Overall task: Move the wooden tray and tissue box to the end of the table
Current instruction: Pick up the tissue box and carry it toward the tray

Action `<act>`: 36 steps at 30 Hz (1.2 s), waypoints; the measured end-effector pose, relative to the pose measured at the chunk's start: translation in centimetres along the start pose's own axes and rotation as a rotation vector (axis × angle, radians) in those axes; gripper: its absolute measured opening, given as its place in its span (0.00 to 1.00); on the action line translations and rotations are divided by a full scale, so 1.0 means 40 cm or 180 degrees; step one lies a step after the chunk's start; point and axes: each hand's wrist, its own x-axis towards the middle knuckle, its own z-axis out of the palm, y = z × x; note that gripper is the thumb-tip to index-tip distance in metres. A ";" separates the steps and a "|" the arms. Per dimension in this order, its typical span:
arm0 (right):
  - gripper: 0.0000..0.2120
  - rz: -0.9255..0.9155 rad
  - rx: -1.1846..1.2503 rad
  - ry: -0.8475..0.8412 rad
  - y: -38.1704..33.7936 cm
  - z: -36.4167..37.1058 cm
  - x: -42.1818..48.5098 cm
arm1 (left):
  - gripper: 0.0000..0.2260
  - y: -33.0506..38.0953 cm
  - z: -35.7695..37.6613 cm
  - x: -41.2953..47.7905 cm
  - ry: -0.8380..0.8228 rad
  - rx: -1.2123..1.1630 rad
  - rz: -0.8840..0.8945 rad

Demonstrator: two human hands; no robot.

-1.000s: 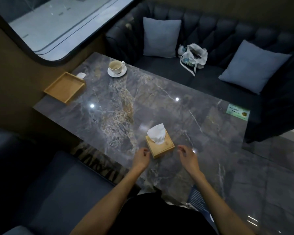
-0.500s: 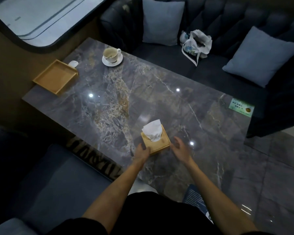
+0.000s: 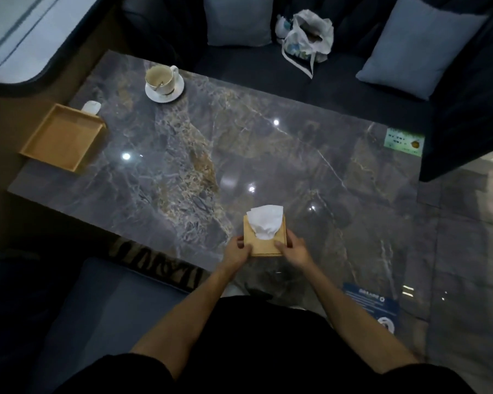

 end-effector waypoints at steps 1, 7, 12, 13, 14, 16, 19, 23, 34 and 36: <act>0.36 0.0029 -0.0040 -0.0024 0.021 0.029 0.013 | 0.18 -0.010 -0.020 0.009 0.0005 0.0099 0.0002; 0.31 0.0071 0.0058 0.0065 -0.072 0.121 -0.091 | 0.22 -0.046 -0.117 0.008 -0.0109 0.0578 0.0127; 0.35 0.0057 0.0231 0.0053 -0.055 0.132 -0.087 | 0.24 -0.046 -0.120 0.013 -0.0250 0.0684 0.0227; 0.37 0.0019 0.0265 0.0000 -0.047 0.131 -0.079 | 0.25 -0.045 -0.119 0.012 -0.0225 0.0678 0.0225; 0.36 -0.0041 0.0279 -0.0019 -0.046 0.130 -0.078 | 0.25 -0.049 -0.118 0.015 -0.0207 0.0688 0.0206; 0.34 -0.0152 0.0301 -0.0030 -0.056 0.130 -0.084 | 0.25 -0.050 -0.118 0.022 -0.0217 0.0660 0.0239; 0.31 -0.0148 0.0276 0.0037 -0.074 0.135 -0.079 | 0.24 -0.066 -0.122 0.027 -0.0212 0.0620 0.0265; 0.27 -0.0141 0.0297 0.0159 -0.140 0.168 -0.074 | 0.23 -0.063 -0.152 0.042 -0.0105 0.0454 0.0322; 0.31 -0.0427 -0.0210 -0.0252 -0.348 0.379 0.034 | 0.22 -0.098 -0.451 0.125 0.0193 -0.0100 0.0123; 0.31 -0.0499 -0.0411 -0.0329 -0.423 0.426 0.042 | 0.21 -0.107 -0.524 0.146 0.0227 -0.0237 0.0112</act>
